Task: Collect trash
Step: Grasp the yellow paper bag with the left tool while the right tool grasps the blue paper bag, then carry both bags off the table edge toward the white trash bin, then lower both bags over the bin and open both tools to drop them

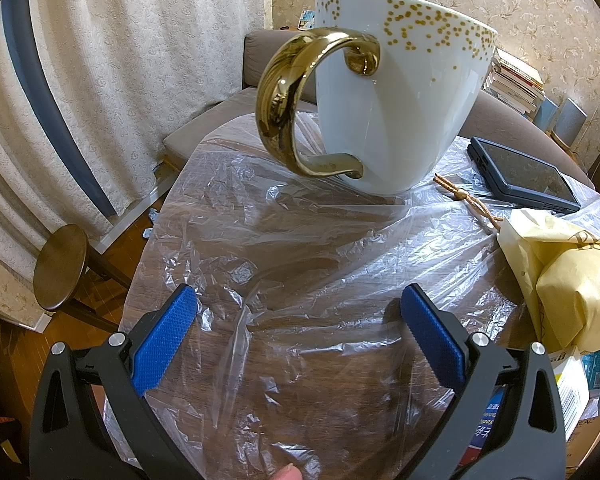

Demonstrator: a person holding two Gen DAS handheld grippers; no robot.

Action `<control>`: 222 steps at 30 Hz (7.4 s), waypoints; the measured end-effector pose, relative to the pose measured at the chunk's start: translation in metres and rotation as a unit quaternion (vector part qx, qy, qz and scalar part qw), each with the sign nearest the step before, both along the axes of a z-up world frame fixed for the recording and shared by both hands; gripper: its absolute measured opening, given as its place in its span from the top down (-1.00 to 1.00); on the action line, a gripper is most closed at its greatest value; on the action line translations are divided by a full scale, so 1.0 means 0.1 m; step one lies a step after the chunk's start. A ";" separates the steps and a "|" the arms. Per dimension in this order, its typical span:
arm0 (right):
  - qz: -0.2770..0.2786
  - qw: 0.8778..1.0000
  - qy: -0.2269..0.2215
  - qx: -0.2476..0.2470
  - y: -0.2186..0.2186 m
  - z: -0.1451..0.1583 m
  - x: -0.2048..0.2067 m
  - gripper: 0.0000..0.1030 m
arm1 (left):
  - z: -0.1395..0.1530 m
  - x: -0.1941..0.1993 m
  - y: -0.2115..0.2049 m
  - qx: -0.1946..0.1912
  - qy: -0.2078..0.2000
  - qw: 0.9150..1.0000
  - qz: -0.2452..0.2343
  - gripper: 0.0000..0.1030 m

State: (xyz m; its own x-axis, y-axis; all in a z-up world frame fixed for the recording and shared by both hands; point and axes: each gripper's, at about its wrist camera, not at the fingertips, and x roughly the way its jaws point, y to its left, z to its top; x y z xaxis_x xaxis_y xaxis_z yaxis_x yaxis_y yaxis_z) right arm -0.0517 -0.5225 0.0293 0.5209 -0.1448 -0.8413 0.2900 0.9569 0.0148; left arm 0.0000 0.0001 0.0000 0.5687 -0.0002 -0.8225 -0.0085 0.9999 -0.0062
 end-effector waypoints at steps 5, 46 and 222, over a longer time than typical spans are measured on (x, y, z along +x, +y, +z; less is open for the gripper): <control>0.008 1.000 0.010 0.003 0.05 -0.01 0.02 -0.93 | 0.00 -0.01 0.00 0.000 0.000 1.000 -0.009 -0.97; 0.312 0.915 0.057 0.250 2.40 0.29 0.38 -0.31 | 0.20 0.27 -1.24 -0.113 0.166 0.940 -0.275 -0.62; 0.223 0.958 0.124 0.131 2.19 -0.66 -2.76 -0.01 | -0.90 -2.92 -1.48 0.020 0.132 0.948 -0.289 -0.19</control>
